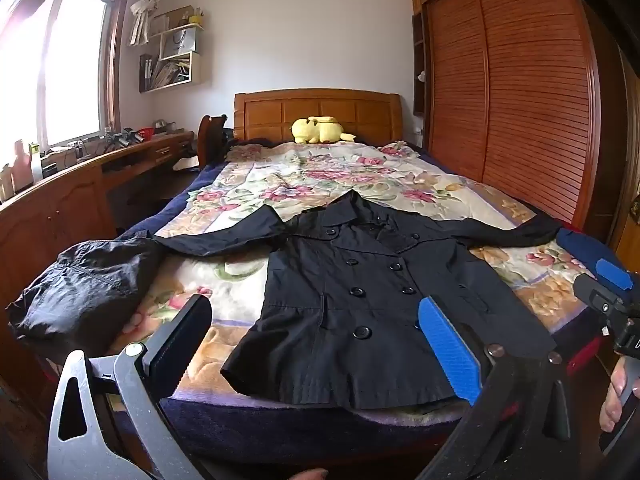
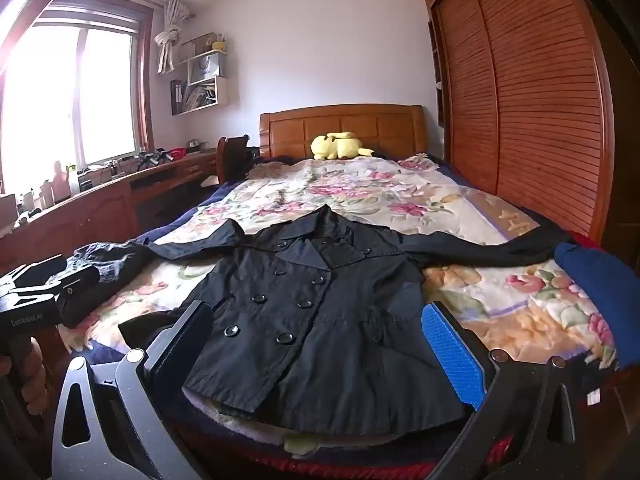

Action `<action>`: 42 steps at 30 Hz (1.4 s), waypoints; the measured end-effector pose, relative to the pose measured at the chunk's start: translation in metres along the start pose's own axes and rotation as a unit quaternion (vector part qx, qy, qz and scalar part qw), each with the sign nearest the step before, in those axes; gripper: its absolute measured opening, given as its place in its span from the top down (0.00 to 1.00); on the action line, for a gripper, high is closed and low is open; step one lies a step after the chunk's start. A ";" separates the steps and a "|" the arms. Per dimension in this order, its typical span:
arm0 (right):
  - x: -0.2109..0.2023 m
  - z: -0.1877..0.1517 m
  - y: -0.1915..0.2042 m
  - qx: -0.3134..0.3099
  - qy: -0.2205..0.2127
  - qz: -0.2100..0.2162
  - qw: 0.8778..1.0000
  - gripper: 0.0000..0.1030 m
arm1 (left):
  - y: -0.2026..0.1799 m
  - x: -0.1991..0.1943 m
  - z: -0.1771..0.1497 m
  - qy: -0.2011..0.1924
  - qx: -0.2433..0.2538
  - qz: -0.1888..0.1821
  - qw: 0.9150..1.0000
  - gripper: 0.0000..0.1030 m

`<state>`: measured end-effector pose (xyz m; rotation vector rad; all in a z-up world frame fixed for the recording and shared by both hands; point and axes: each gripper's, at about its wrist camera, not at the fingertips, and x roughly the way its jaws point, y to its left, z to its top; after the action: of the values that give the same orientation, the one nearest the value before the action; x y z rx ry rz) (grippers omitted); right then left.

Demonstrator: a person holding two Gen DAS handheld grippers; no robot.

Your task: Fold large clothes

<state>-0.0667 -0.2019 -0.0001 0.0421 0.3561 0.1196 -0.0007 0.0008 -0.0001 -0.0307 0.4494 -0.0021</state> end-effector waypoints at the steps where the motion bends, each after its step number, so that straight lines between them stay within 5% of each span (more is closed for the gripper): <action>1: 0.000 0.000 0.000 0.000 0.000 -0.001 1.000 0.00 | 0.001 0.000 0.000 0.000 0.001 -0.002 1.000 0.00; 42: 0.001 0.000 0.000 0.008 -0.004 -0.002 1.000 0.00 | -0.006 -0.005 -0.005 -0.012 0.010 0.010 1.000 0.00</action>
<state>-0.0662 -0.2021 -0.0007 0.0568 0.3494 0.1131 -0.0076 -0.0055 -0.0017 -0.0060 0.4247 0.0133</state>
